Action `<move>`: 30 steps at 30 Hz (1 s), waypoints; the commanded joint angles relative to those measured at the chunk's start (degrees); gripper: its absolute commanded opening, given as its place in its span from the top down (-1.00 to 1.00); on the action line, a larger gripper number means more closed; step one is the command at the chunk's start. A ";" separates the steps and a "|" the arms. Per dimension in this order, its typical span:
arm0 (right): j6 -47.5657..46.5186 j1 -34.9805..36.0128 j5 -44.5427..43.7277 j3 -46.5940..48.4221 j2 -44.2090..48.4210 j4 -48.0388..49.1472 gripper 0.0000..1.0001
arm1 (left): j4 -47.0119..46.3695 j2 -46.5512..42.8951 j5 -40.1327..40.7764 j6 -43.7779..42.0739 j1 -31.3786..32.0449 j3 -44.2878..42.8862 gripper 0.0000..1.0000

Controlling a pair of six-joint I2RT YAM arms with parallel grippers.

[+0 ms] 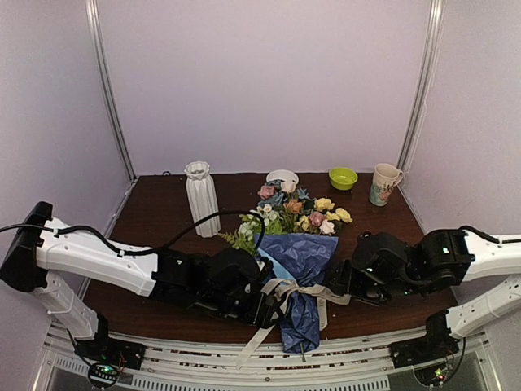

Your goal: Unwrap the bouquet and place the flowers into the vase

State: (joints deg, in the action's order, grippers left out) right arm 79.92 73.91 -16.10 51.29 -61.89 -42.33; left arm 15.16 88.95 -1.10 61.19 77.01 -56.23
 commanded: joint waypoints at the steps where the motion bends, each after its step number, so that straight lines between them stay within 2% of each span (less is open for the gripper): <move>1: 3.08 -1.56 -1.75 -8.02 5.86 4.52 -0.37 | -3.67 4.36 1.66 -0.79 0.33 -3.43 -0.25; 4: 2.90 -4.97 4.83 -15.10 10.87 10.51 -0.29 | -3.72 7.51 2.87 0.29 0.33 -5.30 -0.16; 7: -0.66 -9.77 10.10 -18.33 12.95 11.96 -0.28 | -2.84 11.62 3.65 0.33 0.26 -8.00 -0.15; 11: -8.97 -16.05 16.23 -18.38 11.87 12.59 -0.28 | 0.79 15.75 7.09 1.45 0.33 -12.37 -0.14; 17: -16.54 -17.79 20.20 -16.27 8.13 13.24 -0.28 | 5.77 20.19 9.34 0.68 0.35 -17.80 -0.14; 20: -19.82 -18.38 20.77 -14.92 7.07 13.41 -0.28 | 9.31 18.50 11.09 0.12 0.34 -18.55 -0.25; 23: -22.36 -18.90 22.26 -13.95 5.41 13.34 -0.29 | 10.27 12.90 12.38 -0.37 0.36 -15.19 -0.34; 27: -23.65 -18.92 27.33 -15.18 5.40 17.91 -0.28 | 8.79 5.51 10.99 -3.16 0.33 -9.06 -0.33; 30: -23.20 -18.94 28.68 -17.49 5.76 22.16 -0.28 | 5.66 4.12 9.83 -5.30 0.33 -5.23 -0.30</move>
State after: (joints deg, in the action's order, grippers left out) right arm 58.43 55.20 8.71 35.90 -56.58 -25.65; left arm 23.70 95.46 9.02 59.68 77.10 -65.52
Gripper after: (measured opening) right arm 0.642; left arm 0.658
